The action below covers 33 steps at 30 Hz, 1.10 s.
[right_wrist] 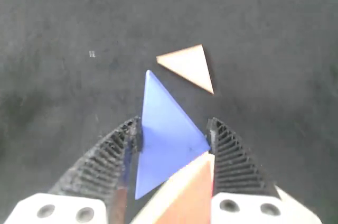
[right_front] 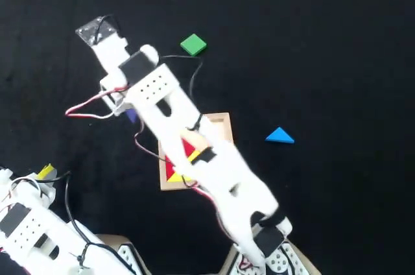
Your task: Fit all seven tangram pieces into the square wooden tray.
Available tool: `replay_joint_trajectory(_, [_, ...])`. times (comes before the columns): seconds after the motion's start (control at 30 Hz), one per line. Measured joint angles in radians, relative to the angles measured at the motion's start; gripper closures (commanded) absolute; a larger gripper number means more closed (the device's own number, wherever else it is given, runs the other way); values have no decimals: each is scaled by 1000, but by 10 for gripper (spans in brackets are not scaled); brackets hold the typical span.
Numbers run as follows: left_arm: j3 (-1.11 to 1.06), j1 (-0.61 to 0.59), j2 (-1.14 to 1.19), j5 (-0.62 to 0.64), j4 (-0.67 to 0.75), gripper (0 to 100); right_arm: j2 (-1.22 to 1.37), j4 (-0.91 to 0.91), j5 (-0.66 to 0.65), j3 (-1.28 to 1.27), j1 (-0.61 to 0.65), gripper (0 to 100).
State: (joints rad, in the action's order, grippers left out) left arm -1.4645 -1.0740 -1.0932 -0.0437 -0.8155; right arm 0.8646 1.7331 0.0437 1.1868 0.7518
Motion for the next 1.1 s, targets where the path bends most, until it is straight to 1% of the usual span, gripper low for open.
replay_joint_trajectory(0.13, [0,0,0,0,0,619,-278,0,-32,-339,-29,864])
replay_joint_trajectory(0.27, [0,0,0,0,0,619,-526,-9,-141,-644,-94,864])
replay_joint_trajectory(0.4, [0,0,0,0,0,619,-710,-63,-262,-924,-198,864])
replay_joint_trajectory(0.6, [-17,5,0,0,0,619,-970,-265,-468,-1369,-370,864])
replay_joint_trajectory(0.7, [-17,5,0,0,0,619,-1114,-404,-575,-1602,-407,864])
replay_joint_trajectory(0.8, [-17,5,0,0,0,619,-1241,-543,-614,-1820,-404,864])
replay_joint_trajectory(0.9, [-20,15,0,2,0,619,-1289,-651,-621,-1952,-408,864])
replay_joint_trajectory(0.97, [-23,44,0,0,0,619,-1290,-678,-623,-1967,-411,862])
replay_joint_trajectory(1.1, [-23,52,0,0,0,619,-1247,-724,-632,-1967,-410,862])
